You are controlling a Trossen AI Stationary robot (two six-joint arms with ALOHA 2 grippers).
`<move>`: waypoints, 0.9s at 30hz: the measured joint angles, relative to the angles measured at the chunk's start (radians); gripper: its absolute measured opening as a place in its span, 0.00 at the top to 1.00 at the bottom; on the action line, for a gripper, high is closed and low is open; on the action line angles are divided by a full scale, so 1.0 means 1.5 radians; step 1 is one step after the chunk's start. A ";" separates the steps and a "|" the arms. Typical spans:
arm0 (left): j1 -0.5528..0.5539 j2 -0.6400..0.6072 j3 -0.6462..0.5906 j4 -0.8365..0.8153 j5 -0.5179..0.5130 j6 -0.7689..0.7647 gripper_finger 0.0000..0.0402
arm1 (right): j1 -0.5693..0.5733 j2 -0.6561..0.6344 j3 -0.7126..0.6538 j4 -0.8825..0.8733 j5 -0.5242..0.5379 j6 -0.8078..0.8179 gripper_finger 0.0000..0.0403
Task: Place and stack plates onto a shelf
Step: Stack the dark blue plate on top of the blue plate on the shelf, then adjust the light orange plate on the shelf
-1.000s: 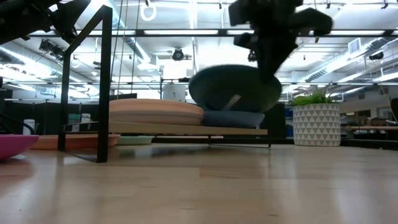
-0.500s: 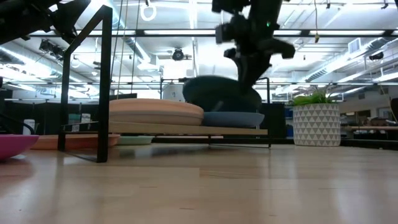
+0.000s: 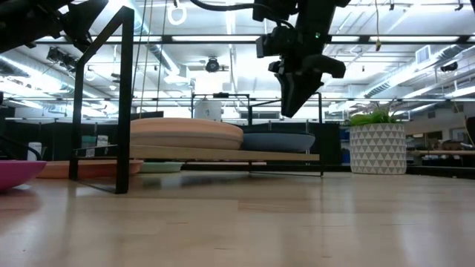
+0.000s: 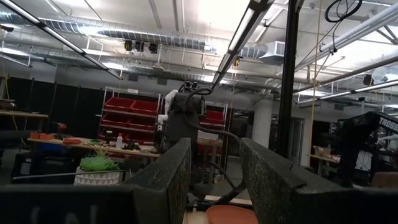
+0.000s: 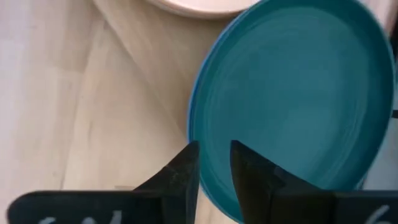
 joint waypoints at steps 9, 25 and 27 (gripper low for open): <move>0.000 0.000 0.000 0.000 0.000 0.000 0.64 | 0.040 -0.001 0.027 0.057 -0.059 0.006 0.74; 0.000 0.000 0.000 0.000 0.000 -0.005 0.64 | 0.126 0.100 -0.045 0.450 -0.062 -0.016 0.74; 0.000 0.000 0.000 0.000 0.000 -0.005 0.64 | 0.126 0.108 -0.045 0.466 -0.048 -0.017 0.75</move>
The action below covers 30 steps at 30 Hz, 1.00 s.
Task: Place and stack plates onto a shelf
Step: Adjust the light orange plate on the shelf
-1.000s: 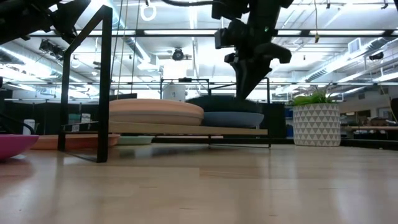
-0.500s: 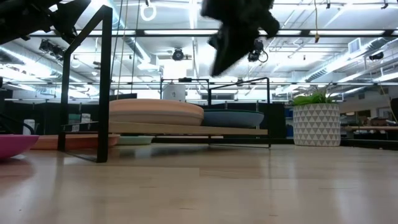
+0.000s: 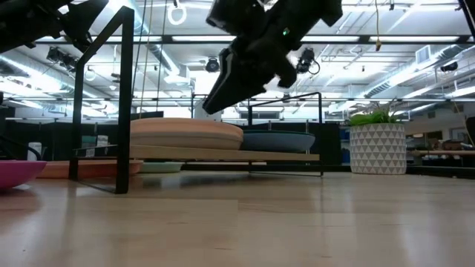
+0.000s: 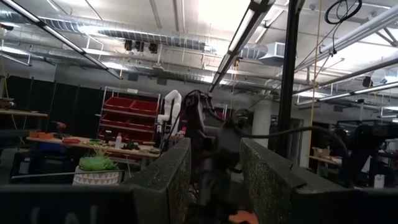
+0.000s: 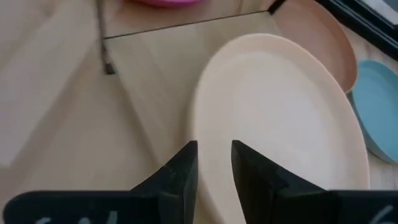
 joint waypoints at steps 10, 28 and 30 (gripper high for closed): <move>0.000 0.000 0.000 -0.003 0.000 0.000 0.64 | -0.006 0.001 0.001 0.004 -0.028 0.021 0.75; 0.000 0.000 0.000 -0.003 0.000 0.000 0.64 | -0.010 0.001 0.001 -0.022 -0.033 0.054 0.75; 0.000 0.000 0.000 -0.003 0.000 0.000 0.64 | -0.013 0.001 0.001 -0.024 -0.046 0.061 0.75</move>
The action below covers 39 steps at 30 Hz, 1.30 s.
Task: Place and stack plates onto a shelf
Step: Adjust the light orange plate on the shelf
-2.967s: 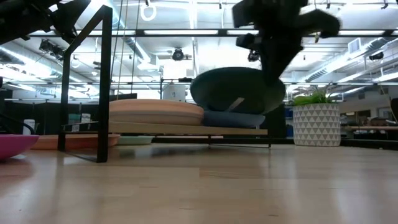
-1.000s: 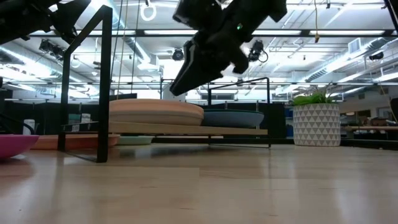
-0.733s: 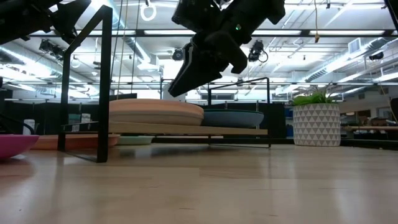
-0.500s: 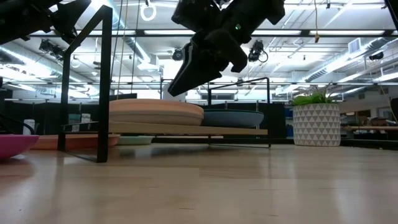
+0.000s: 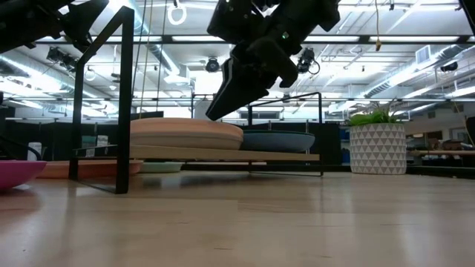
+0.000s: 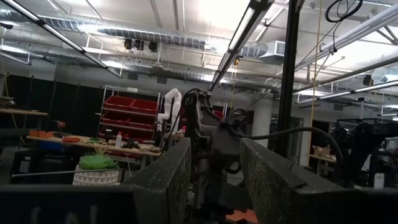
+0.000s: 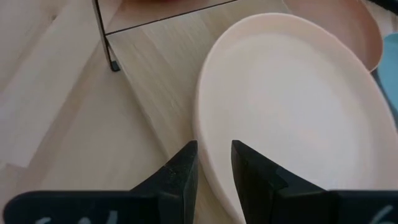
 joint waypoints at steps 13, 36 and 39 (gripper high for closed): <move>0.000 0.000 0.000 0.000 0.000 0.000 0.64 | -0.007 0.000 0.000 -0.001 -0.024 -0.005 0.98; 0.000 0.000 0.000 0.000 0.000 0.000 0.64 | -0.017 -0.025 0.002 0.034 -0.010 -0.018 0.97; 0.000 0.000 0.000 0.000 0.000 0.000 0.64 | -0.027 0.007 0.001 0.022 -0.032 -0.002 0.97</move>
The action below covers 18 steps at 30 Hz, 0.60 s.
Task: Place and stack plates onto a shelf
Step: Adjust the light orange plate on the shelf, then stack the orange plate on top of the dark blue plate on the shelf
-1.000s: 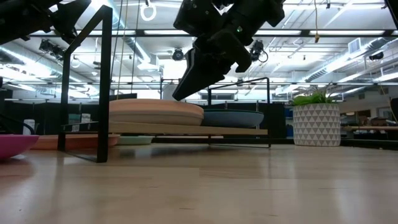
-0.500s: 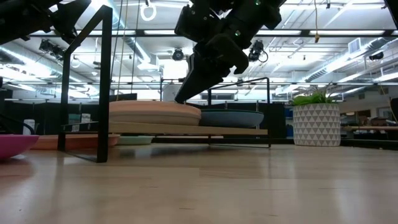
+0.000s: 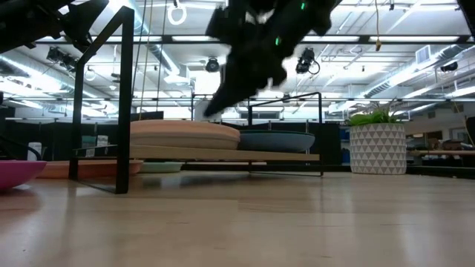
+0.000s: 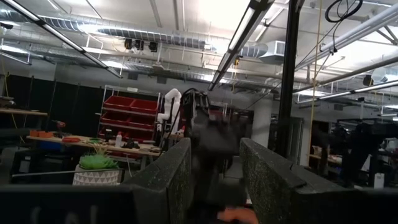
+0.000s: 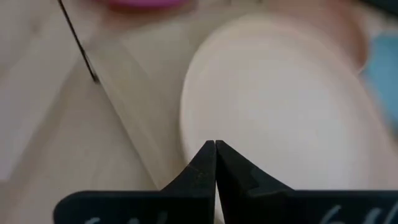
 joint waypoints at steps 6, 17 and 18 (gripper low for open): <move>0.000 0.000 0.000 0.000 0.000 0.000 0.64 | -0.001 0.009 -0.002 -0.025 -0.018 0.007 0.98; 0.000 0.000 0.000 0.000 0.000 0.000 0.64 | 0.014 -0.075 0.000 -0.023 0.012 0.012 0.98; 0.000 0.000 0.000 0.000 0.000 -0.001 0.64 | 0.015 -0.075 0.000 -0.038 0.012 0.012 0.98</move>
